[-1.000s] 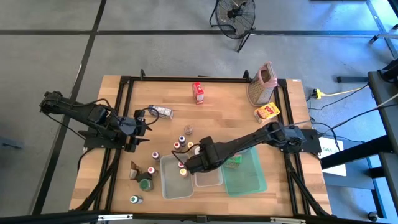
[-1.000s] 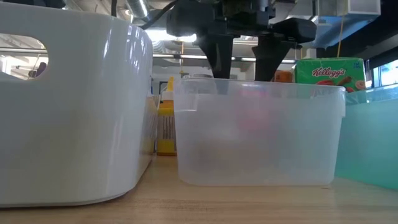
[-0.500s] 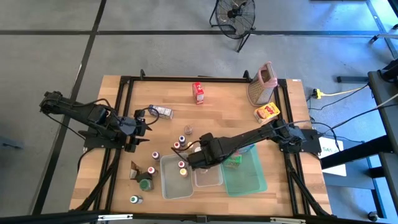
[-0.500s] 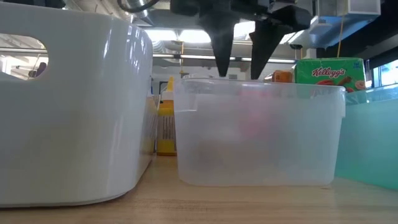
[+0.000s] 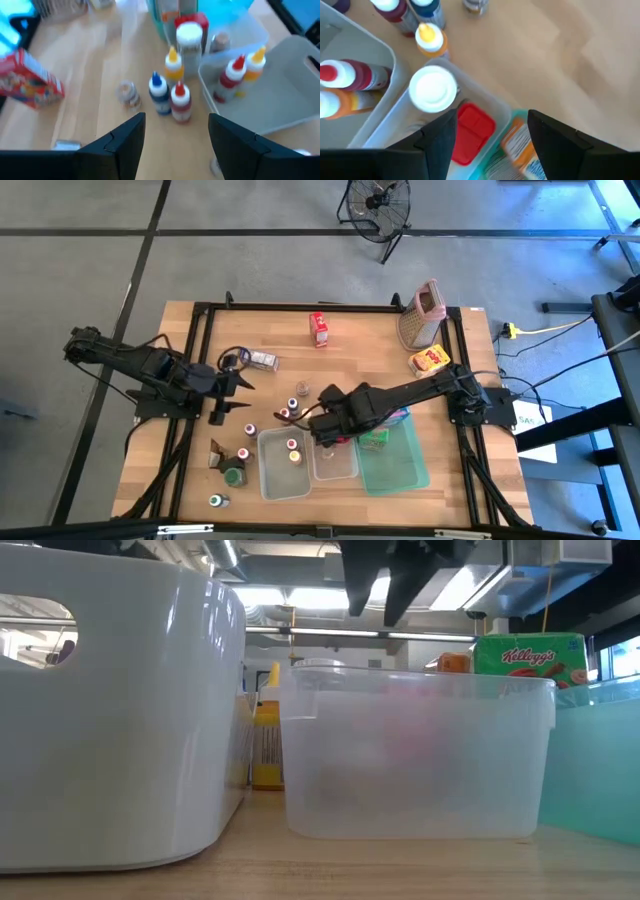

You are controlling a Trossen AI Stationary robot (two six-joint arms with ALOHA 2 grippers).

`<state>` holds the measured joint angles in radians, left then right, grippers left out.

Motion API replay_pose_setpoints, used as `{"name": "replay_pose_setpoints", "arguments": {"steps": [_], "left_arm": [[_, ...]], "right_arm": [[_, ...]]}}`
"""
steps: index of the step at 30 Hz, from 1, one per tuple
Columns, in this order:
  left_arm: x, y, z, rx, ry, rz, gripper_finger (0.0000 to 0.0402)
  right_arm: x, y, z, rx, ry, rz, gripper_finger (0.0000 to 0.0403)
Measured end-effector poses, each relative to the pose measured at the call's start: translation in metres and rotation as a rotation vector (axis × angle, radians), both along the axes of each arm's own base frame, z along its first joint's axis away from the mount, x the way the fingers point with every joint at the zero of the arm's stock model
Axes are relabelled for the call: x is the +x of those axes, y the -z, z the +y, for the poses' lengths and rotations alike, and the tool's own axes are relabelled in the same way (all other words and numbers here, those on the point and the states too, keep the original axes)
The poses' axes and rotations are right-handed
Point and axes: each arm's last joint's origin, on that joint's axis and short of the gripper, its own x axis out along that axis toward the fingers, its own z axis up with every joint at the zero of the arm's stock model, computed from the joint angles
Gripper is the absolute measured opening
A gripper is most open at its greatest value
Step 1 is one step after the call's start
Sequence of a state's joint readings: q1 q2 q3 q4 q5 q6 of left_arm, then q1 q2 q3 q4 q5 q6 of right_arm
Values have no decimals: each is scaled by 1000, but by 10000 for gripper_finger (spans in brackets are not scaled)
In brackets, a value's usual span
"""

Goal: Pick & Place Kitchen Items
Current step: Put the purple food coloring bottle into the gray bin

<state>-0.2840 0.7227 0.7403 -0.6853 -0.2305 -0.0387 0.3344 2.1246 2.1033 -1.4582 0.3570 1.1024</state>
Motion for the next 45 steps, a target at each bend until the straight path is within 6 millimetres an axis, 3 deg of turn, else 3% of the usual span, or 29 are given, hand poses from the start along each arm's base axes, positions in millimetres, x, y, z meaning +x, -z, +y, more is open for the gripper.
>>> {"name": "replay_pose_setpoints", "arguments": {"steps": [9,15,22,34,40,45], "left_arm": [[4,0,-1,-23,-55,-11,212],[13,8,-5,3,-74,36,212],[4,21,-8,-10,69,236,212],[1,21,-17,-118,159,273,212],[0,22,-28,-156,142,238,212],[0,41,-36,-138,134,210,212]], "right_arm": [[7,-2,2,-61,-154,-41,243],[10,-4,2,-198,-222,-61,243],[10,-5,2,-325,-294,-47,243],[15,-11,-1,-611,-367,-48,243],[23,-13,0,-549,-356,-124,243],[27,-13,-3,-506,-362,-148,243]]}}
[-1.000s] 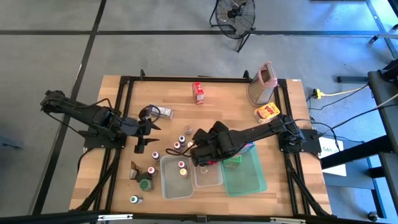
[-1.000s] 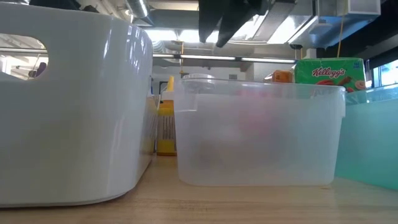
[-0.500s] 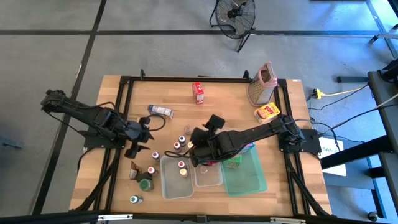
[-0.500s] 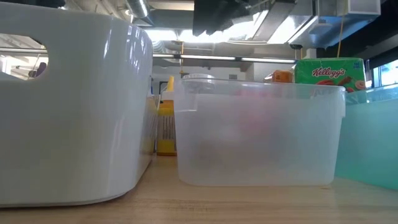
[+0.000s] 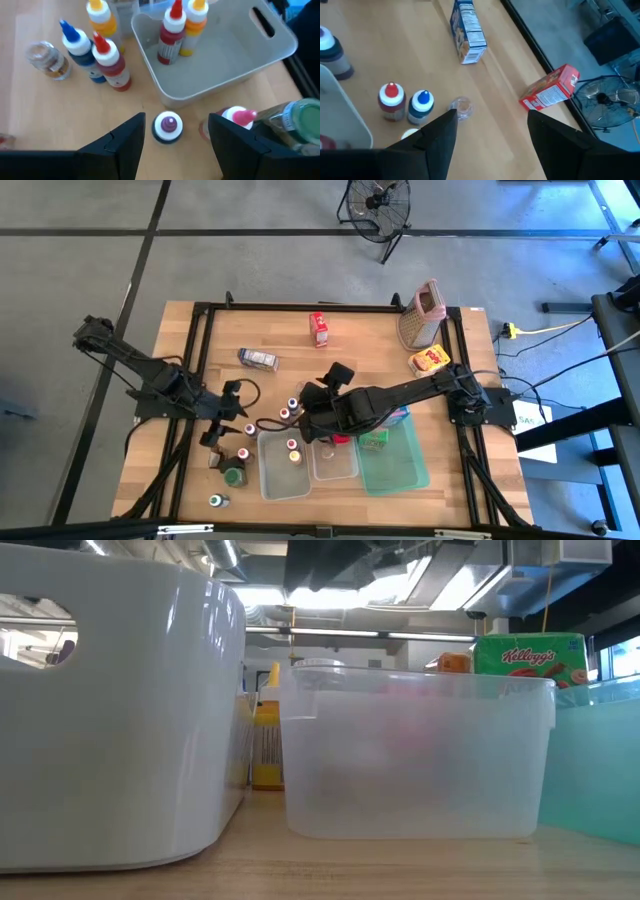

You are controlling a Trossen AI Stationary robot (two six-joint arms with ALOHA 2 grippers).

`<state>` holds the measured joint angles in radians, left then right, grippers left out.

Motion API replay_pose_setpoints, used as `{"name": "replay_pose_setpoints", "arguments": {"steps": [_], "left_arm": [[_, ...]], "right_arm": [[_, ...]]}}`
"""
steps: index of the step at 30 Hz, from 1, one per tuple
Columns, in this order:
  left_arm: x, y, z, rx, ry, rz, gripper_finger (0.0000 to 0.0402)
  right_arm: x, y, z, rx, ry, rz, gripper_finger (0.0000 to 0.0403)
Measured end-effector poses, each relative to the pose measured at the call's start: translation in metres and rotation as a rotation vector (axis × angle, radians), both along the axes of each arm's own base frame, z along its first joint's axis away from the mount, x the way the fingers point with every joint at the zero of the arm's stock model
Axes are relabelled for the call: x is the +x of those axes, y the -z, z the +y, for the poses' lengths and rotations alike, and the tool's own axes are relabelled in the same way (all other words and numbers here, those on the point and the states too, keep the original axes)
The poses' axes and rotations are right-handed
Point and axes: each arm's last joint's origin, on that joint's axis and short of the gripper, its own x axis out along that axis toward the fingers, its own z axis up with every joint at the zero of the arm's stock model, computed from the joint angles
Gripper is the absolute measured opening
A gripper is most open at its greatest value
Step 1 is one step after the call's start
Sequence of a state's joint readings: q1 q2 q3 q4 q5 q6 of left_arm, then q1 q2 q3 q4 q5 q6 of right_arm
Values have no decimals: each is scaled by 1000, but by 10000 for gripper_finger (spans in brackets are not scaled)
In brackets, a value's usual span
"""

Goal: Pick & Place Kitchen Items
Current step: Put the purple food coloring bottle into the gray bin

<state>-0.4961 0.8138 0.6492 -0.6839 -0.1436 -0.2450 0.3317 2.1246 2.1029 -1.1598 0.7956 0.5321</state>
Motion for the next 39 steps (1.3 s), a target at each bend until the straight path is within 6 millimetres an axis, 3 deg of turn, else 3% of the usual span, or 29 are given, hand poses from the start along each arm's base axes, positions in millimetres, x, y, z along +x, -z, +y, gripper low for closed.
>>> {"name": "replay_pose_setpoints", "arguments": {"steps": [5,24,39], "left_arm": [[-1,19,-4,-14,-24,-6,212],[-3,50,-8,21,-57,-67,212],[1,57,-9,58,-92,-66,212]], "right_arm": [[0,0,1,-9,-20,18,243],[0,0,1,-8,-20,18,243],[0,1,1,-8,-20,19,243]]}}
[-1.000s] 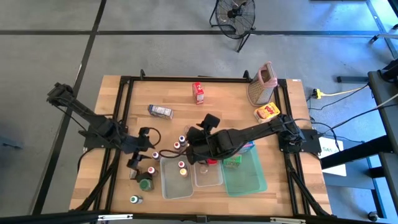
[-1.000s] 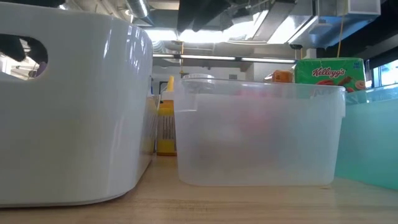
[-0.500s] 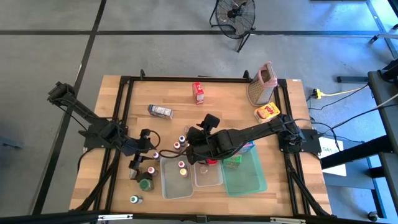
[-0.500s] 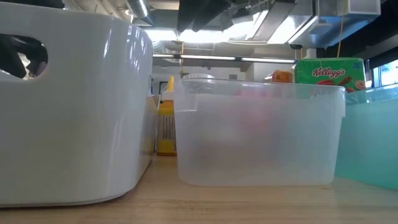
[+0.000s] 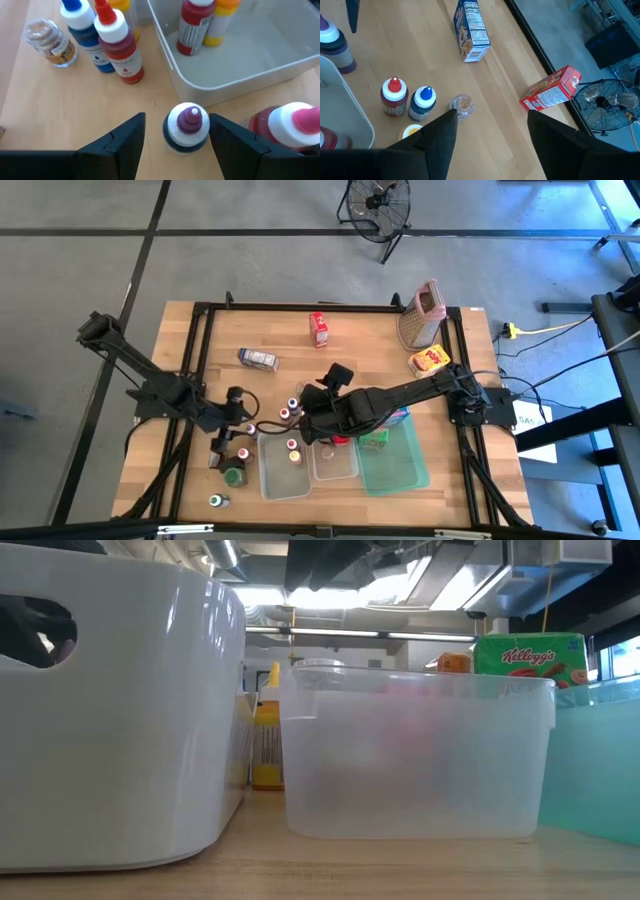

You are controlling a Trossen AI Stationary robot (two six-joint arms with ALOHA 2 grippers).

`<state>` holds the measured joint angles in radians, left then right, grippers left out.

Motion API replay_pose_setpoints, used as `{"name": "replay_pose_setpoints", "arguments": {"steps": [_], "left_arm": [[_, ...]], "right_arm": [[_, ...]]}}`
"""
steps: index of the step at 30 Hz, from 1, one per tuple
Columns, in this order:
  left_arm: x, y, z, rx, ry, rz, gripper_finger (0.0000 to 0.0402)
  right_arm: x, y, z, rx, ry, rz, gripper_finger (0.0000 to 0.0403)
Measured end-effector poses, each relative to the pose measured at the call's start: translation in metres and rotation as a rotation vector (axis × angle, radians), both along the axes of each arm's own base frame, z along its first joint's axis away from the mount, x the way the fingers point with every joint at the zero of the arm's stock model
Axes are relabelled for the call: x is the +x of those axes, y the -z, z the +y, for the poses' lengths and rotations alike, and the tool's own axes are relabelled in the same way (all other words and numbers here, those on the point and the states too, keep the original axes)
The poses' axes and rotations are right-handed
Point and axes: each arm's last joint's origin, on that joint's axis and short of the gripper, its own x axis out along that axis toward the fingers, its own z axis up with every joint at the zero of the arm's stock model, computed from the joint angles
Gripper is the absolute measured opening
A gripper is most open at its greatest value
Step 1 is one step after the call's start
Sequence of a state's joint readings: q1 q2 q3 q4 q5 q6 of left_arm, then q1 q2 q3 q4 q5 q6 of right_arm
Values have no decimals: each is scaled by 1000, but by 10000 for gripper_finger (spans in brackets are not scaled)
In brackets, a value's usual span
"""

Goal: Pick & Place Kitchen Items
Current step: Put the purple food coloring bottle into the gray bin

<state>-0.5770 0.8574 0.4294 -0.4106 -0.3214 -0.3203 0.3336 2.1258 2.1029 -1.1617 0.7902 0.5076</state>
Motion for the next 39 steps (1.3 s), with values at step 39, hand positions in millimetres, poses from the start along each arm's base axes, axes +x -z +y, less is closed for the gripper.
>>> {"name": "replay_pose_setpoints", "arguments": {"steps": [39], "left_arm": [[12,12,-8,35,6,30,110]], "right_arm": [[0,0,1,9,-3,-1,237]]}}
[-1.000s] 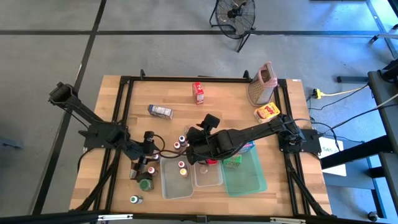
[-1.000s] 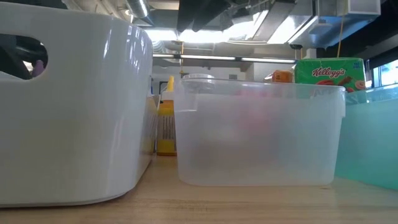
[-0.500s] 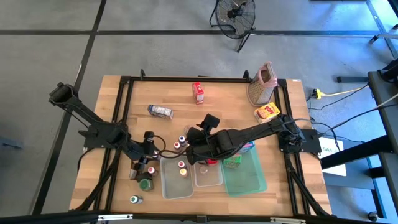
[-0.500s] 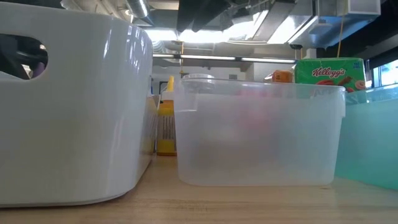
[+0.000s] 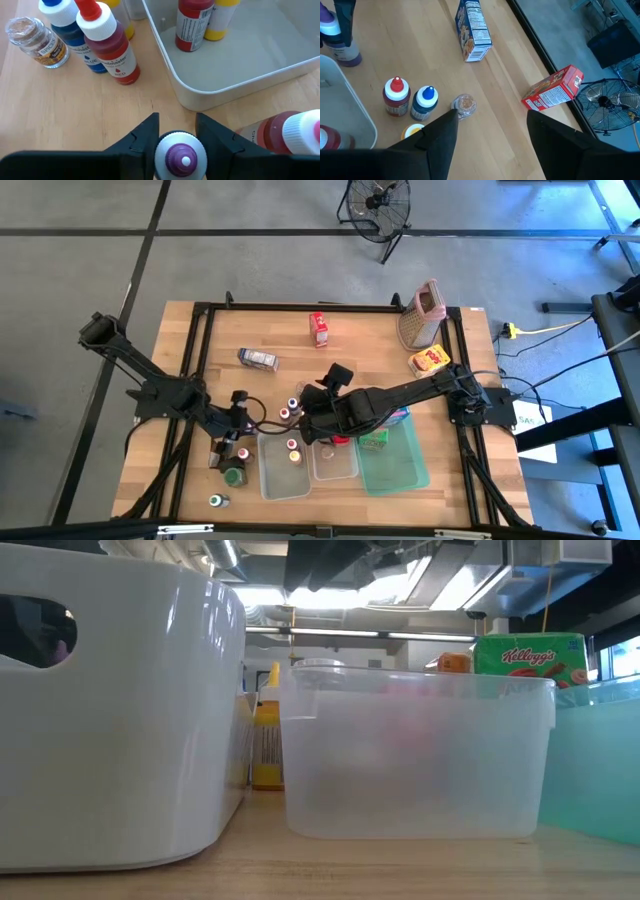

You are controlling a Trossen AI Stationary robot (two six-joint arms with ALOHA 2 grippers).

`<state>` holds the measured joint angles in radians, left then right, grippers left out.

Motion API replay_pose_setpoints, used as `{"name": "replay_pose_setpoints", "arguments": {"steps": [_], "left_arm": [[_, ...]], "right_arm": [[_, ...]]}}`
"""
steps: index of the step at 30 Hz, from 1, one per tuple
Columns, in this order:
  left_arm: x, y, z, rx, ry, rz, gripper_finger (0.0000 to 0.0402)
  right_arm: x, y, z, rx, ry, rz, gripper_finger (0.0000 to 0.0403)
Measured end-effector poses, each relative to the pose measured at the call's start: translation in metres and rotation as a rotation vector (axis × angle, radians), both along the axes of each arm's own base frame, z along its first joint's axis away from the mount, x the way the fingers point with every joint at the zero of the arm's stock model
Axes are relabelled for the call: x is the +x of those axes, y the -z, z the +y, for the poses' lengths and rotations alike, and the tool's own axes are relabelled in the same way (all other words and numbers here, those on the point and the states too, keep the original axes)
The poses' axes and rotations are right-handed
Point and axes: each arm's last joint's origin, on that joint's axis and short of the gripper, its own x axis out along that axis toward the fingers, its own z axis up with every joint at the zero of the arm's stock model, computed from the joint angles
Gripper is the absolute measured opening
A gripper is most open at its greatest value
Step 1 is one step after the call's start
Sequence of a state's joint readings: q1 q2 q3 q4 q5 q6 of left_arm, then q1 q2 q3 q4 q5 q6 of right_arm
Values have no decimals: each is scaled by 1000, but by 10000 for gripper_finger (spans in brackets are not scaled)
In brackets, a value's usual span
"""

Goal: Pick & Place Kitchen Items
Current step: Put the purple food coloring bottle into the gray bin

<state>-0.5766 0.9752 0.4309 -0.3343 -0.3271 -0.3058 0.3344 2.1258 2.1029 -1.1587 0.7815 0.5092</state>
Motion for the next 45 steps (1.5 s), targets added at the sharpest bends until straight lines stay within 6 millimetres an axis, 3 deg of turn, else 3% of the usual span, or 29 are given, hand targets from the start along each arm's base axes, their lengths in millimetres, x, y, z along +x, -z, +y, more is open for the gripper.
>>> {"name": "replay_pose_setpoints", "arguments": {"steps": [23,28,38,45], "left_arm": [[1,-7,0,21,10,21,109],[3,-22,-1,62,8,21,109],[2,-75,4,197,-73,51,109],[5,-107,2,192,-34,-6,109]], "right_arm": [[0,0,0,-1,-1,3,190],[0,0,0,3,-3,9,186],[-3,1,2,-4,-10,33,179],[-10,2,11,-48,-23,60,171]]}}
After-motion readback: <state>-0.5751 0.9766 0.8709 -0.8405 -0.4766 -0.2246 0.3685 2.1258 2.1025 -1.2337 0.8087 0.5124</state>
